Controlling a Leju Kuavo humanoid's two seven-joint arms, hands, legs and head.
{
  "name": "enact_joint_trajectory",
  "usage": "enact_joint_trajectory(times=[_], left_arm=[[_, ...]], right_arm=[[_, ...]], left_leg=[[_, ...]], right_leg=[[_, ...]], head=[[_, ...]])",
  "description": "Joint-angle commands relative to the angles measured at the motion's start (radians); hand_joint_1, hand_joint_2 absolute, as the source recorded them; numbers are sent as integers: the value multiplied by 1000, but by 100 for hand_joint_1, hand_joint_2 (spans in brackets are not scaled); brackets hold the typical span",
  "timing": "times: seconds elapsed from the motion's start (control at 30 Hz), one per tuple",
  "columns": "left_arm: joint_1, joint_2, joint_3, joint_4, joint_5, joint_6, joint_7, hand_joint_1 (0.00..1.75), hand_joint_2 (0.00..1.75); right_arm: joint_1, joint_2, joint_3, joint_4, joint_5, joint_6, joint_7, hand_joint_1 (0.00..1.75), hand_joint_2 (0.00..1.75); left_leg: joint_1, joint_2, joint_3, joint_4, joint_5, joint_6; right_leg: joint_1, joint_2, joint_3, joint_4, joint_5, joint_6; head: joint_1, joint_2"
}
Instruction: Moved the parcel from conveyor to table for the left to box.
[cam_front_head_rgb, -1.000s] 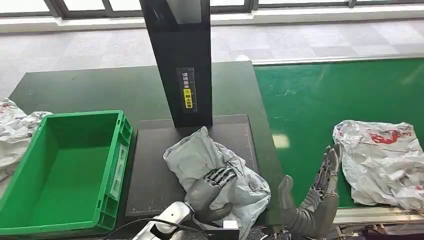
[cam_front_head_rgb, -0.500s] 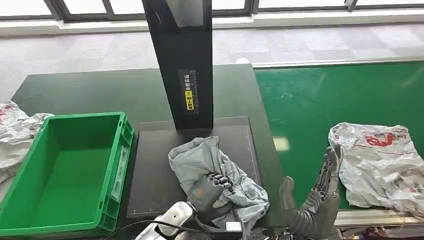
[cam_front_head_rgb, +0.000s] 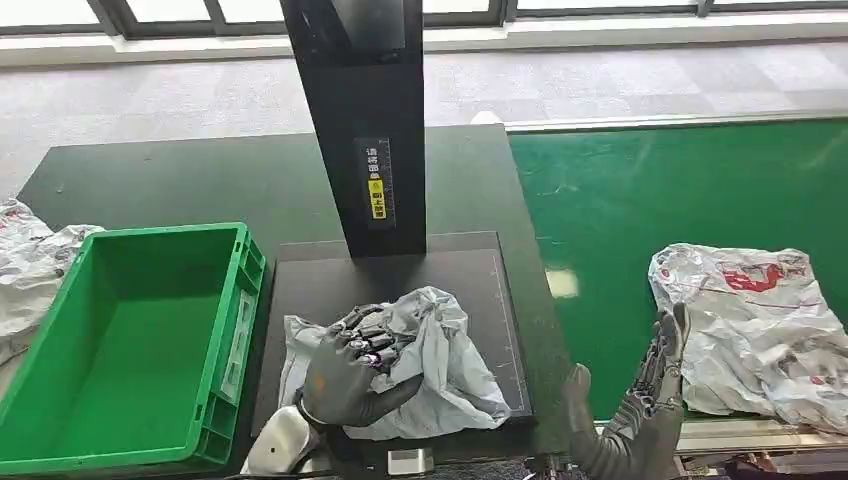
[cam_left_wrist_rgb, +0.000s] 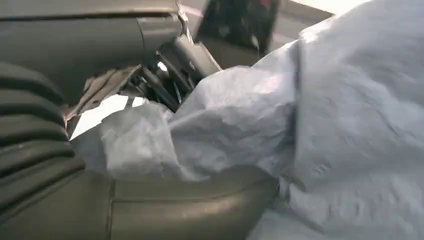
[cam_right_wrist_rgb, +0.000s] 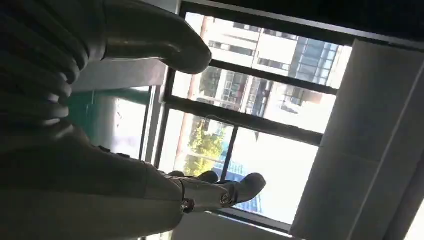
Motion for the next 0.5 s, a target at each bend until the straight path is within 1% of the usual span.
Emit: enact_joint_trajectory(times=[0.03, 0.17, 0.23, 0.27, 0.37, 0.4, 0.47, 0.5], left_arm=[[103, -85, 198, -290, 81, -2, -88, 175, 175], [117, -85, 247, -367, 133, -2, -122, 175, 175], [114, -85, 289, -428, 226, -2, -156, 175, 175], [112, -85, 290, -467, 301, -2, -156, 175, 175], [111, -85, 293, -488, 332, -2, -156, 175, 175], [108, -80, 295, -513, 386, -2, -156, 175, 175], [94, -37, 321, -557, 530, -2, -156, 175, 175], [89, -33, 326, -563, 536, -2, -156, 175, 175]], right_arm=[[-34, -17, 55, 19, -24, -1, 2, 0, 175], [-34, -17, 54, 23, -28, -1, 2, 0, 175], [-33, -15, 54, 26, -28, -1, 2, 0, 175], [-28, -11, 49, 26, -26, -1, 2, 0, 175], [-18, -9, 47, 16, -25, -1, 2, 0, 175], [-12, -5, 43, 10, -29, -1, 2, 0, 175], [-13, -13, 45, 9, -60, -1, 2, 0, 175], [-15, -14, 45, 12, -62, -1, 2, 0, 175]], left_leg=[[1, 4, -1, 1, 0, 0], [1, 7, -2, 1, -1, 1], [1, 6, -2, 1, -1, 1], [1, 5, -1, 1, -1, 0], [1, 4, 0, 1, -1, 0], [1, 5, 1, 1, -1, 1], [1, 3, 2, 0, 0, 0], [1, 2, 2, 1, 0, 0]], right_leg=[[1, 2, -2, 0, 1, -1], [2, 3, -3, 0, 1, -1], [1, 3, -2, 0, 1, -1], [1, 3, -2, 0, 1, -1], [2, 2, -2, 0, 1, -1], [2, 1, -2, 0, 1, -1], [2, 0, -2, 0, 0, -1], [2, 0, -2, 0, 0, -1]], head=[[0, 0], [0, 0], [0, 0], [0, 0], [0, 0], [0, 0], [0, 0], [0, 0]])
